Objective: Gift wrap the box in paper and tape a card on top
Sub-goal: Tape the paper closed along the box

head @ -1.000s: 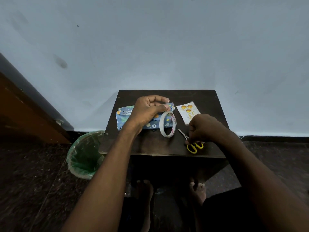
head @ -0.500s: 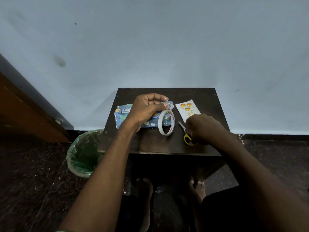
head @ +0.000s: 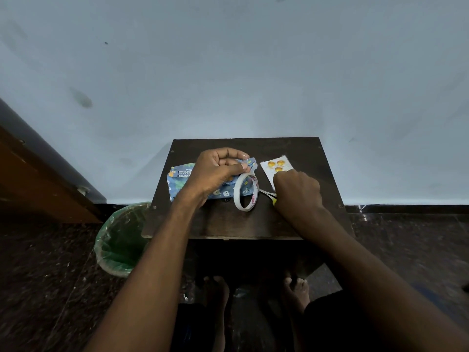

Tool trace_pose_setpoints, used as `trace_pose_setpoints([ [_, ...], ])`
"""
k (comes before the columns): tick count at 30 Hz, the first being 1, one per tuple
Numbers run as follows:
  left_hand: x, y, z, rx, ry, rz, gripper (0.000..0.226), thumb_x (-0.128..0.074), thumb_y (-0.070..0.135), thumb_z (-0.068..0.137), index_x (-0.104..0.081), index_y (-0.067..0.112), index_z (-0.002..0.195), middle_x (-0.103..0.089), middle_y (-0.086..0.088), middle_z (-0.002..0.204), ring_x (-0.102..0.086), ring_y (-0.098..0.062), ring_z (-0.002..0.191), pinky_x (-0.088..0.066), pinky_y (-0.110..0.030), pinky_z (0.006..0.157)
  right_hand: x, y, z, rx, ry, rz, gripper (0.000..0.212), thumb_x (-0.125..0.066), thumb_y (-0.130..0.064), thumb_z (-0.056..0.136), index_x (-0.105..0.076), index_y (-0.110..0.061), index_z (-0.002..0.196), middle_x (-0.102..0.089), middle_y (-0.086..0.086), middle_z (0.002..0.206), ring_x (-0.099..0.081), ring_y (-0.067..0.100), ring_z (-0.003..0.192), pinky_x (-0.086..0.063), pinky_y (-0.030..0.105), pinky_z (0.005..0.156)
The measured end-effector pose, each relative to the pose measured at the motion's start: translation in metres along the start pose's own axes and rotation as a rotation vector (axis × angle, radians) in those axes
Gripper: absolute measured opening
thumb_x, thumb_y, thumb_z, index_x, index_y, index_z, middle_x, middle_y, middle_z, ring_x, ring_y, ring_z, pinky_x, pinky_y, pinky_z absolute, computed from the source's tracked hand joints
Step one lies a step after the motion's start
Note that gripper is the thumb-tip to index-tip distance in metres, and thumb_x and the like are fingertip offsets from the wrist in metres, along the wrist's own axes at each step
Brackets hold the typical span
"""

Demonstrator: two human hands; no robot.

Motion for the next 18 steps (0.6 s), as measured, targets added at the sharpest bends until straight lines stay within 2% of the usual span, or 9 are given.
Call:
trace_pose_setpoints([
  [3,0.0,-0.001,0.0,-0.023,-0.015,0.019,0.024,-0.085,0.003,0.087,-0.08,0.01,0.109,-0.082,-0.01,0.088,-0.08,-0.019,0.086,-0.063,-0.029,0.086,0.002,0.012,-0.001,-0.009,-0.009,-0.01,0.024,-0.061,-0.02,0.099,-0.064,-0.014,0.122,-0.066,0.012,0.121,-0.051,0.031,0.121,-0.041,0.035,0.076],
  [5,0.0,-0.001,0.001,-0.029,-0.026,0.022,0.025,-0.086,0.003,0.086,-0.08,0.011,0.109,-0.081,-0.01,0.085,-0.079,-0.016,0.084,-0.062,-0.028,0.085,0.006,0.026,-0.001,-0.043,0.03,0.026,0.026,-0.06,-0.016,0.098,-0.066,-0.015,0.124,-0.063,0.012,0.12,-0.055,0.034,0.115,-0.046,0.038,0.08],
  [9,0.001,-0.001,0.004,-0.045,-0.023,0.045,0.024,-0.086,0.004,0.087,-0.08,0.013,0.108,-0.08,-0.007,0.08,-0.075,-0.013,0.079,-0.059,-0.029,0.086,0.011,0.044,0.013,-0.045,0.11,0.343,0.045,-0.067,0.001,0.086,-0.074,-0.028,0.12,-0.069,0.008,0.12,-0.064,0.034,0.107,-0.042,0.033,0.076],
  [11,0.002,-0.002,0.004,-0.047,-0.013,0.053,0.022,-0.085,0.005,0.088,-0.08,0.015,0.107,-0.08,-0.009,0.082,-0.076,-0.016,0.08,-0.06,-0.035,0.088,0.009,0.041,0.022,-0.024,0.097,0.532,0.048,-0.066,0.005,0.083,-0.077,-0.031,0.112,-0.072,0.001,0.106,-0.065,0.029,0.104,-0.041,0.03,0.074],
  [14,0.001,-0.003,0.002,-0.056,-0.009,0.061,0.021,-0.084,0.007,0.089,-0.08,0.015,0.108,-0.081,-0.013,0.086,-0.078,-0.023,0.085,-0.061,-0.043,0.093,0.007,0.038,0.028,0.041,0.067,0.645,0.043,-0.068,0.001,0.088,-0.079,-0.035,0.108,-0.068,-0.009,0.088,-0.062,0.016,0.086,-0.04,0.026,0.07],
  [18,0.001,-0.001,0.004,-0.062,-0.02,0.052,0.019,-0.078,0.006,0.093,-0.079,0.015,0.11,-0.082,-0.01,0.09,-0.08,-0.031,0.097,-0.06,-0.041,0.095,0.011,0.049,0.032,0.118,-0.022,0.702,0.036,-0.073,-0.008,0.089,-0.078,-0.04,0.105,-0.068,-0.009,0.088,-0.059,0.007,0.073,-0.046,0.025,0.071],
])
Point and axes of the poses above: each hand's wrist, its own z-axis towards the middle knuckle, its own x-axis out of the back of the hand, y = z × x, the point moved 3 cm from there along z, towards the middle knuckle
